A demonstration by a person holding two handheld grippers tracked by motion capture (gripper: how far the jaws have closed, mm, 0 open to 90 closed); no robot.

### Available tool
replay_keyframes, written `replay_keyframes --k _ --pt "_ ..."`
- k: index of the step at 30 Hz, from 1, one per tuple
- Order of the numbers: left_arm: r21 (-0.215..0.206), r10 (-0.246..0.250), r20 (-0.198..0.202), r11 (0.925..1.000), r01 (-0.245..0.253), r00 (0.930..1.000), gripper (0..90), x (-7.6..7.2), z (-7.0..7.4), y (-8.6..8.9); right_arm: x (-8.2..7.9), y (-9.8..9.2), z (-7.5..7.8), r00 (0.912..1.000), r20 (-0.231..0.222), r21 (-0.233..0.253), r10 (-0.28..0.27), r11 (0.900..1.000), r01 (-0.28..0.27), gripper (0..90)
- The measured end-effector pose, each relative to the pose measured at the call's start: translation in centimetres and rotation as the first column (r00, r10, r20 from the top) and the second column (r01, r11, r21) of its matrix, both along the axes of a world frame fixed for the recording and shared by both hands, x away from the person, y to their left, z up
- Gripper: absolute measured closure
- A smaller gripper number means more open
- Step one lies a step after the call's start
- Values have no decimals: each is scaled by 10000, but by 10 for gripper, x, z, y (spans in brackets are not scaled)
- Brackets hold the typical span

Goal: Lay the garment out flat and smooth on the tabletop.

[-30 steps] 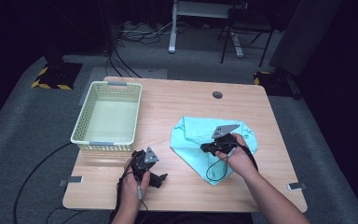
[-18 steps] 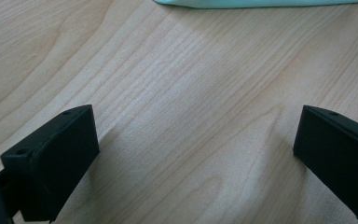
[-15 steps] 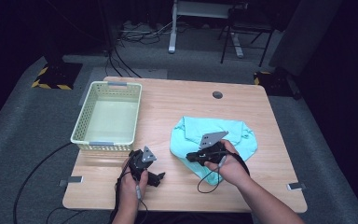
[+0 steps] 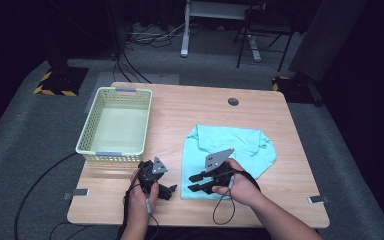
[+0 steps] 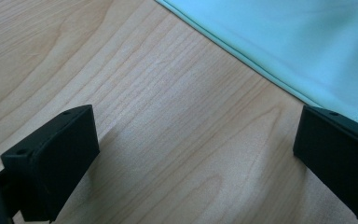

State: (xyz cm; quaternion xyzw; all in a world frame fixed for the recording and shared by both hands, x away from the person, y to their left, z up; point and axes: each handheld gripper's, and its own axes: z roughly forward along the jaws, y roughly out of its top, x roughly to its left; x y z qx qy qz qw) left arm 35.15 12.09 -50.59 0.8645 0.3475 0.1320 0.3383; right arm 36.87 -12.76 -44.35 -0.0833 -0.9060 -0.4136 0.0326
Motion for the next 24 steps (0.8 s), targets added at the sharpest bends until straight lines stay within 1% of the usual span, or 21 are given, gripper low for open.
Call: replay_keyframes --k 2,5,10,13,18,20,24 --pt "-2 1 2 10000 -1 10000 2 0 0 0 6 -8 3 9988 76 -4 -479 9989 479 661" --pt "-1 2 1 10000 -2 10000 2 0 0 0 14 -22 7 9936 211 -32 -1113 9938 1114 661" --pt "-3 -5 6 10000 5 10000 2 0 0 0 24 -38 12 9828 292 31 -1822 9833 1822 661" --pt "0 -3 2 10000 3 10000 2 0 0 0 26 -45 16 9768 385 98 -2106 9776 2103 661" --pt "-13 2 -10 10000 -2 10000 2 0 0 0 33 -56 21 9653 594 -2 -2544 9670 2548 657" --pt "-11 21 -20 10000 -21 10000 2 0 0 0 35 -61 22 9591 687 -51 -2746 9613 2755 651" --pt "-19 266 -12 9996 -266 9996 1 0 0 -2 40 -71 23 9467 831 -113 -3113 9496 3132 634"
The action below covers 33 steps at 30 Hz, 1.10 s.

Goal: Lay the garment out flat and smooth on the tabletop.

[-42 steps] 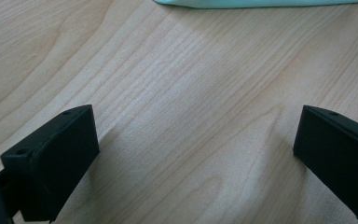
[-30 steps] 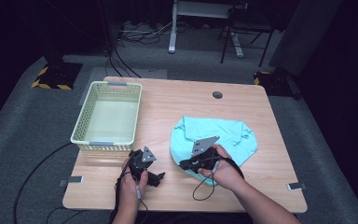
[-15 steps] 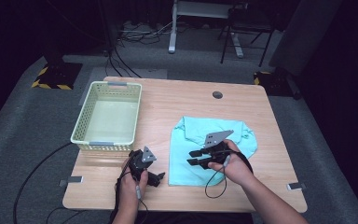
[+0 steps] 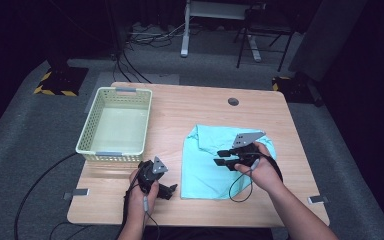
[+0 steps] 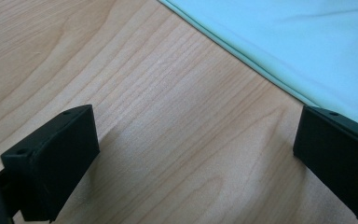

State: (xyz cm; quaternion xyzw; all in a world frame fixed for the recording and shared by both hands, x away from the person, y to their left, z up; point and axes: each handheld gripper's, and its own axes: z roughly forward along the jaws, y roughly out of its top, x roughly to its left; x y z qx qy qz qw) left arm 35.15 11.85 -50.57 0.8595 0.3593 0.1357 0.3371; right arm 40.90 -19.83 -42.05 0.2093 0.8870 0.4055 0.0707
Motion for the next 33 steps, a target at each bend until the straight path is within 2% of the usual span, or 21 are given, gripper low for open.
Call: replay_keyframes --k 4,6,7,9,10,15,19,22,25,27,31,33 --pt "7 142 -22 9999 -142 9999 33 0 3 -2 7 -13 -1 9978 307 -341 -590 9976 600 628" --pt "-20 120 57 9999 -120 9999 160 -1 5 -3 11 -20 -3 9948 477 -610 -902 9938 930 628" --pt "8 125 31 9999 -125 9999 197 -1 6 -4 13 -24 -5 9937 442 -663 -1025 9922 1053 627" --pt "-65 86 46 9999 -86 10000 148 -1 7 -5 16 -29 -7 9922 317 -637 -1205 9905 1223 624" --pt "-101 83 32 9999 -83 10000 176 -2 7 -5 17 -32 -8 9913 301 -677 -1278 9892 1296 622" --pt "-170 18 141 9999 -16 9999 160 -4 12 -6 25 -39 -17 9865 145 -854 -1630 9828 1637 613" --pt "-331 174 519 9993 -157 9985 160 -5 18 -6 31 -45 -28 9810 -24 -1148 -1939 9746 1924 600" --pt "-366 461 956 9984 -428 9943 160 -5 20 -8 34 -47 -35 9775 -81 -1366 -2106 9686 2075 586" --pt "-511 438 953 9979 -390 9945 158 -6 24 -9 37 -48 -40 9740 -175 -1561 -2257 9629 2203 585" --pt "-509 465 1131 9979 -410 9925 159 -8 27 -10 40 -49 -45 9715 -222 -1725 -2358 9581 2286 585" --pt "-957 319 1188 9952 -205 9924 158 -8 31 -12 46 -49 -54 9689 -411 -2004 -2442 9520 2315 589" --pt "-1145 512 1221 9927 -372 9912 158 -8 32 -14 47 -49 -58 9675 -548 -2188 -2469 9484 2296 636"
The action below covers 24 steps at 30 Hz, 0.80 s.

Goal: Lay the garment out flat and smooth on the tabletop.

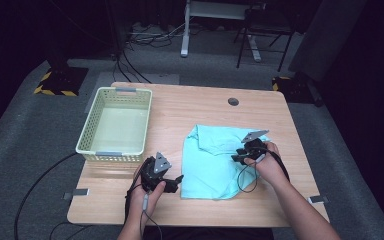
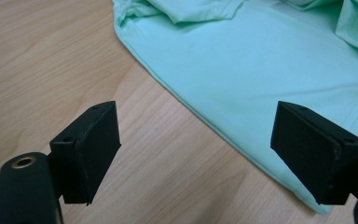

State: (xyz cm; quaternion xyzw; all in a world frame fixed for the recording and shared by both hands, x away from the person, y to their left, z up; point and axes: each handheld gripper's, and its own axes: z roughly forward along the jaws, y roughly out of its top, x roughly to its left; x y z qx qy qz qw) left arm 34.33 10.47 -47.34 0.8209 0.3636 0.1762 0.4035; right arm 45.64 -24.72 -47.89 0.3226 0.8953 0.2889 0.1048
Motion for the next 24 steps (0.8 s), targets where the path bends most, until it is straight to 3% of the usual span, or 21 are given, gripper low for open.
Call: replay_keyframes --k 3,5,7,12,18,24 --pt "-93 15 22 10000 -15 10000 159 0 3 -2 -2 -1 0 10000 60 -185 24 9998 -23 803" --pt "102 -6 -7 9999 7 10000 160 0 6 -4 -4 -1 2 9999 -23 -346 105 9993 -106 859" --pt "227 21 -26 9997 -20 10000 161 0 7 -5 -6 -4 4 9999 50 -231 144 9996 -143 865" --pt "21 -187 -144 9998 188 9997 161 0 9 -7 -21 -17 20 9994 341 387 83 9992 -96 865" --pt "-26 -438 -95 9990 438 9990 169 1 12 -14 -54 -43 36 9960 891 635 83 9979 -140 864" --pt "-78 -554 -39 9984 554 9985 169 2 13 -19 -85 -69 40 9931 1145 1182 -246 9929 110 863"
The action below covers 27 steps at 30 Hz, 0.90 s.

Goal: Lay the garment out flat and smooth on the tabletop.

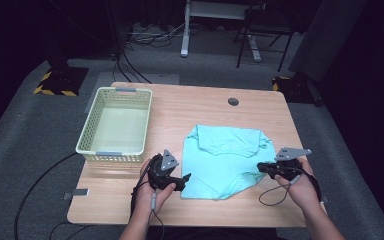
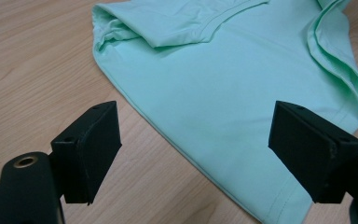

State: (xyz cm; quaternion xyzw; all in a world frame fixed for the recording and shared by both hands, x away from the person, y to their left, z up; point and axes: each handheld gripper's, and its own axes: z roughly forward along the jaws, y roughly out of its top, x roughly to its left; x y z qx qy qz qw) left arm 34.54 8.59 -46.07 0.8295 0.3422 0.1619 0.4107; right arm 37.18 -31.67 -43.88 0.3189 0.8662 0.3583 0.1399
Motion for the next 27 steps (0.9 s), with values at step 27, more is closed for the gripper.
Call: replay_keyframes --k 27 --pt "238 -946 -204 9952 950 9953 249 0 2 -29 -81 -77 3 9849 231 202 -1718 9850 1714 594"
